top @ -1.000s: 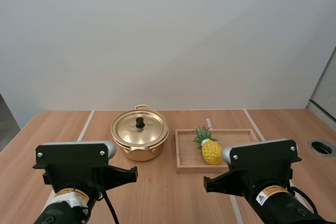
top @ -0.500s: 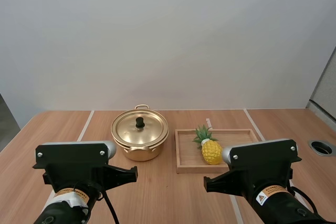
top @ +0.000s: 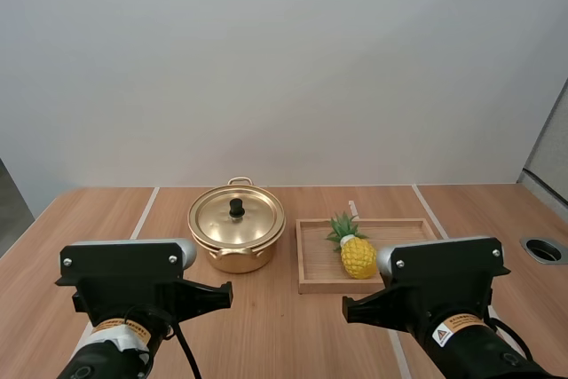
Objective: Open the pot, put the pineapple inside, and close it
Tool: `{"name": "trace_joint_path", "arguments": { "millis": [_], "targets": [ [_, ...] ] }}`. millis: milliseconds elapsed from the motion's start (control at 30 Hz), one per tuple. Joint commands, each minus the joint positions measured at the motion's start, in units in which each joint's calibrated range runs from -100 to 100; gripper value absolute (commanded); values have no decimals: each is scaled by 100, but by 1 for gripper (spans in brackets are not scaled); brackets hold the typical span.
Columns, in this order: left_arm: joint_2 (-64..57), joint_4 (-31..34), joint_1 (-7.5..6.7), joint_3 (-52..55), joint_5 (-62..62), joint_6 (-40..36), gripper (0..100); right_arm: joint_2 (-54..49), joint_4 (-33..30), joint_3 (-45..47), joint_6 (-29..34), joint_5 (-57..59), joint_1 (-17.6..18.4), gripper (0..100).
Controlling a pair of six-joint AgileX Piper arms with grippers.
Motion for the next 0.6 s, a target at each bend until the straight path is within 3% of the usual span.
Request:
{"name": "trace_joint_path", "arguments": {
  "millis": [0, 467, 567],
  "targets": [
    [-37, 48, -18, 0, -67, -51, 0, -38, 66, 4, 29, -3, 11, 0],
    [-37, 48, -18, 0, -67, -51, 0, -38, 45, 4, 29, -3, 11, 0],
    [-37, -78, -18, 0, -571, -50, 0, -38, -52, 4, -22, -753, 11, 0]
  ]
}}
